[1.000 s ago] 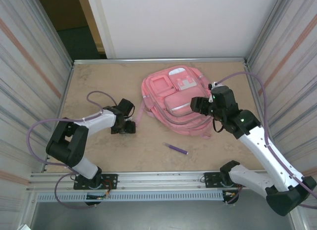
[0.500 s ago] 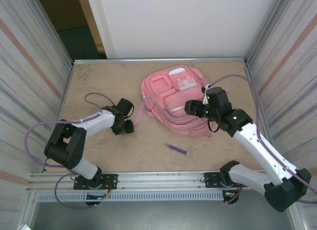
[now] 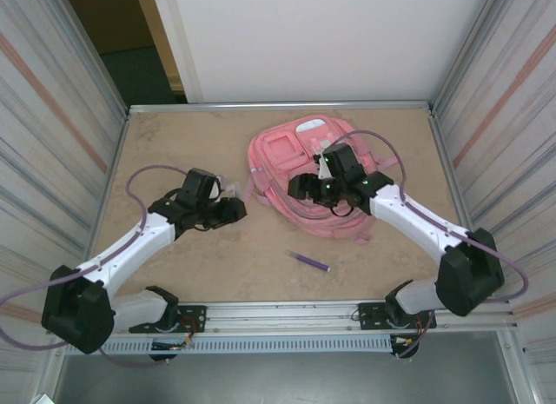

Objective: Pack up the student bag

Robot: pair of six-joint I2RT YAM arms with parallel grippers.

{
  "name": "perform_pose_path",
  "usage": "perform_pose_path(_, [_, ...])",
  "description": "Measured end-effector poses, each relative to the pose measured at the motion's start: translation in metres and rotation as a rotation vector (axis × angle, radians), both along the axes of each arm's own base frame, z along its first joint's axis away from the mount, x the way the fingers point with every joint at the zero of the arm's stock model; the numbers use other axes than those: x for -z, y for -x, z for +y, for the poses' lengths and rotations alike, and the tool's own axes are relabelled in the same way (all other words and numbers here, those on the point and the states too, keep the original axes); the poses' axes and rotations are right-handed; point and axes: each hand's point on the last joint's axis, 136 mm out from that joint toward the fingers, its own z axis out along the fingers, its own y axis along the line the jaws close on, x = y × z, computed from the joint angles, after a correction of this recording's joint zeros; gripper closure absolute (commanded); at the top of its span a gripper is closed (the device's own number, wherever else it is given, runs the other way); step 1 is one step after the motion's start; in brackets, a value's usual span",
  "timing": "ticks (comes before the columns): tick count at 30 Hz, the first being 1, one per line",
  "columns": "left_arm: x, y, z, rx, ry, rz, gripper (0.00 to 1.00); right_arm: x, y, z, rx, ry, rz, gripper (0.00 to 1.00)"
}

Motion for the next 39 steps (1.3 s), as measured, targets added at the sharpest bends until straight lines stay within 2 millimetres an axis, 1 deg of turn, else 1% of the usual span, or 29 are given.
perform_pose_path(2, [-0.013,0.003,-0.015,0.036,0.056,-0.034,0.58,-0.003,-0.006,0.011,-0.014,-0.045,0.024,0.29])
perform_pose_path(4, [-0.021,0.008,-0.029,0.072,0.082,-0.067,0.58,-0.007,-0.011,0.017,-0.022,-0.08,0.037,0.29])
perform_pose_path(8, [-0.035,0.019,-0.057,0.156,0.118,-0.118,0.58,-0.018,-0.014,0.021,-0.006,-0.126,0.061,0.29])
perform_pose_path(11, [-0.045,0.021,-0.077,0.207,0.147,-0.149,0.57,-0.023,-0.015,0.022,0.031,-0.152,0.097,0.28])
perform_pose_path(13, [-0.047,0.021,-0.09,0.234,0.155,-0.158,0.58,-0.022,-0.013,0.02,0.059,-0.158,0.132,0.29])
perform_pose_path(16, [-0.042,0.02,-0.103,0.266,0.145,-0.147,0.58,-0.023,-0.011,0.015,0.105,-0.164,0.174,0.3])
perform_pose_path(18, [-0.039,0.021,-0.111,0.29,0.141,-0.14,0.58,-0.022,-0.008,0.015,0.121,-0.166,0.197,0.33])
perform_pose_path(20, [-0.037,0.021,-0.117,0.306,0.137,-0.136,0.57,-0.02,-0.005,0.017,0.132,-0.153,0.207,0.34])
perform_pose_path(22, [-0.036,0.021,-0.122,0.32,0.136,-0.135,0.58,-0.017,0.0,0.018,0.142,-0.129,0.207,0.38])
perform_pose_path(27, [-0.039,0.018,-0.129,0.334,0.143,-0.145,0.57,-0.013,0.008,0.022,0.158,-0.101,0.209,0.54])
perform_pose_path(30, [-0.043,0.017,-0.131,0.345,0.149,-0.164,0.56,-0.006,0.012,0.021,0.169,-0.089,0.219,0.63])
perform_pose_path(31, [-0.044,0.017,-0.132,0.35,0.15,-0.168,0.55,-0.005,0.013,0.02,0.173,-0.089,0.225,0.68])
perform_pose_path(32, [-0.044,0.017,-0.132,0.353,0.147,-0.171,0.55,-0.005,0.013,0.02,0.173,-0.09,0.225,0.71])
perform_pose_path(34, [-0.044,0.017,-0.134,0.365,0.139,-0.176,0.52,-0.004,0.012,0.019,0.178,-0.082,0.215,0.76])
perform_pose_path(36, [-0.046,0.014,-0.135,0.372,0.137,-0.188,0.5,-0.002,0.012,0.015,0.191,-0.074,0.213,0.78])
perform_pose_path(39, [-0.047,0.011,-0.14,0.389,0.133,-0.203,0.41,-0.004,0.009,0.011,0.206,-0.071,0.202,0.79])
